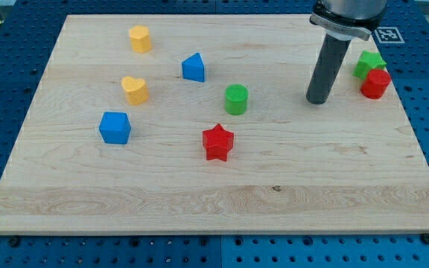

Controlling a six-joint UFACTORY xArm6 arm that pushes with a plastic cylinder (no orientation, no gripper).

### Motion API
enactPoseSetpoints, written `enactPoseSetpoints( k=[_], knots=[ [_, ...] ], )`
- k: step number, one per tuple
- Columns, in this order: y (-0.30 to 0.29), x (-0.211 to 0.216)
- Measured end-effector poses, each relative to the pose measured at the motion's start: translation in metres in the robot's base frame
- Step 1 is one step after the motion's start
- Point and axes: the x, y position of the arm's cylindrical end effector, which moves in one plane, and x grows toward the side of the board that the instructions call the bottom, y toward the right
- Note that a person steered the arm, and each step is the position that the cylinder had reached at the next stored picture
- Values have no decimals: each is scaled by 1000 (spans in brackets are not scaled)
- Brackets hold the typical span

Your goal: Slightly move the green circle towards the right side of the board

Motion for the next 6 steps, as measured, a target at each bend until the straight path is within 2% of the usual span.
enactPoseSetpoints(
  k=[1, 2, 3, 4, 5, 6],
  knots=[
    [-29, 0],
    [-96, 0],
    [-128, -5],
    [-129, -31],
    [-171, -50],
    [-207, -50]
  ],
)
